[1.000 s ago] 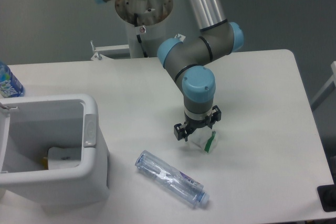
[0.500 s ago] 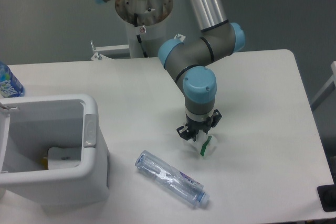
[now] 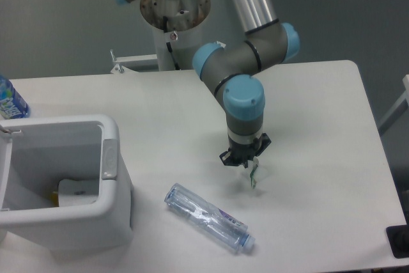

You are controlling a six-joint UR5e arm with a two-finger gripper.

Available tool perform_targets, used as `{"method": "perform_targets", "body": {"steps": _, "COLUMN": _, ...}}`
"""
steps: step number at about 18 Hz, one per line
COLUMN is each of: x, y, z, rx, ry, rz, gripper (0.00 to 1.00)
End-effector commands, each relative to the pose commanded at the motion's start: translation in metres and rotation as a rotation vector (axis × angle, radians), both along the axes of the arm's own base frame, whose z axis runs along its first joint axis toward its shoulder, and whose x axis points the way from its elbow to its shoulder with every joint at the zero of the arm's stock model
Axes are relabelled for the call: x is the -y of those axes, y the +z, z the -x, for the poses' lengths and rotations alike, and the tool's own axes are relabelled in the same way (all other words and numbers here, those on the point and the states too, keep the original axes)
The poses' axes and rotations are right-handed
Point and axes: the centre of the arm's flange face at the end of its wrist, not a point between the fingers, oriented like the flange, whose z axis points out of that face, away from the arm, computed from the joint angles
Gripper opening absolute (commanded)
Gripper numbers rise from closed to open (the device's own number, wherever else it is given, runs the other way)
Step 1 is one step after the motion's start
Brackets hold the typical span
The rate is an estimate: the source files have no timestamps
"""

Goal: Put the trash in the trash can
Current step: 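Lift the paper and carry it over the white bin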

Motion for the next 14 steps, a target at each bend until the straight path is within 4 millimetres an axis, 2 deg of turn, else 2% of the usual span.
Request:
{"method": "perform_targets", "body": {"steps": 5, "x": -0.01, "y": 0.083, "z": 0.012, "rx": -0.044, "ry": 0.009, "rz": -0.199, "gripper": 0.07}}
{"method": "perform_targets", "body": {"steps": 7, "x": -0.012, "y": 0.132, "z": 0.008, "rx": -0.083, "ry": 0.011, "rz": -0.289, "gripper": 0.07}}
{"method": "perform_targets", "body": {"steps": 9, "x": -0.01, "y": 0.167, "z": 0.005, "rx": -0.117, "ry": 0.001, "rz": -0.347, "gripper": 0.07}}
{"method": "perform_targets", "body": {"steps": 14, "x": -0.02, "y": 0.217, "z": -0.003, "rx": -0.136, "ry": 0.033, "rz": -0.457, "gripper": 0.08}}
